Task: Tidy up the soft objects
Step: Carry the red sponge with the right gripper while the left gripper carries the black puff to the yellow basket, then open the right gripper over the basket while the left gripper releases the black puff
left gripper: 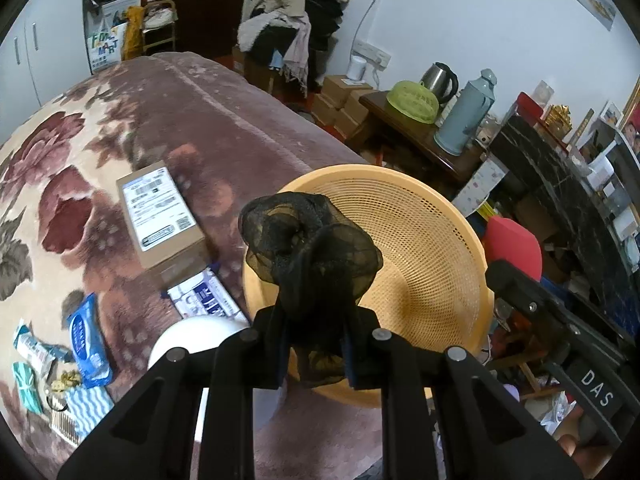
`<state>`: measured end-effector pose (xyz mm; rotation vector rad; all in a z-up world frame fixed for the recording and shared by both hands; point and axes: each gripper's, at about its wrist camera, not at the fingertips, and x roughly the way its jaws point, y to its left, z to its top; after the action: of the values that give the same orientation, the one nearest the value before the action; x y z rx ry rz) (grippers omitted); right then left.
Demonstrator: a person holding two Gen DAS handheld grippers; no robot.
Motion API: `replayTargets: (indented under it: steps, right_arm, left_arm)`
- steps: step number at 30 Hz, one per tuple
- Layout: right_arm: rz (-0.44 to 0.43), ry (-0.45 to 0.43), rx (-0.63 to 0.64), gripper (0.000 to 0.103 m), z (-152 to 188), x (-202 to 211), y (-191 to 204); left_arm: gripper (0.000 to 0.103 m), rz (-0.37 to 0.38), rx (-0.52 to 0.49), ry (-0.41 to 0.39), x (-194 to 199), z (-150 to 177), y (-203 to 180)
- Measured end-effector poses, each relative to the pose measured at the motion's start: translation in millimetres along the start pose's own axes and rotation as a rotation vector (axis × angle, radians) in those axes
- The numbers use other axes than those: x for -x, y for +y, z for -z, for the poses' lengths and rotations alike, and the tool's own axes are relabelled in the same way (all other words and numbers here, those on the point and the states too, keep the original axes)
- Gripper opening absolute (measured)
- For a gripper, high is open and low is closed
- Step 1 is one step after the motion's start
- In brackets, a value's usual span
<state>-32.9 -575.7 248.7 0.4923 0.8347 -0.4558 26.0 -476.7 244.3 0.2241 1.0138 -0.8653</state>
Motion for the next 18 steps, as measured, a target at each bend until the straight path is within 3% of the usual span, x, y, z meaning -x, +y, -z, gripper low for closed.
replayTargets:
  steps: [6,8,10,14,18]
  right_arm:
    - [0.009,0.001,-0.022,0.036,-0.3,-1.5,-9.8]
    - [0.006,-0.009,-0.046,0.037,-0.9,-1.8,-16.0]
    - [0.0,-0.012,-0.082,0.038,-1.1,-1.4,-23.1]
    - [0.009,-0.009,-0.117,0.048,1.2,0.5,-31.9]
    - [0.015,-0.019,-0.136,0.075,2.1,5.2,-34.3]
  left_arm:
    - [0.023,0.03,-0.033,-0.008,-14.7,-4.9,-15.5]
    - [0.04,0.043,-0.047,-0.016,-18.5,-6.7,-21.1]
    - [0.072,0.047,-0.052,-0.033,-18.4,-7.2,-24.3]
    - [0.09,0.031,-0.033,-0.075,-10.9,-4.1,-22.5]
    - [0.101,-0.005,-0.032,-0.074,-6.1,-2.4,-15.4]
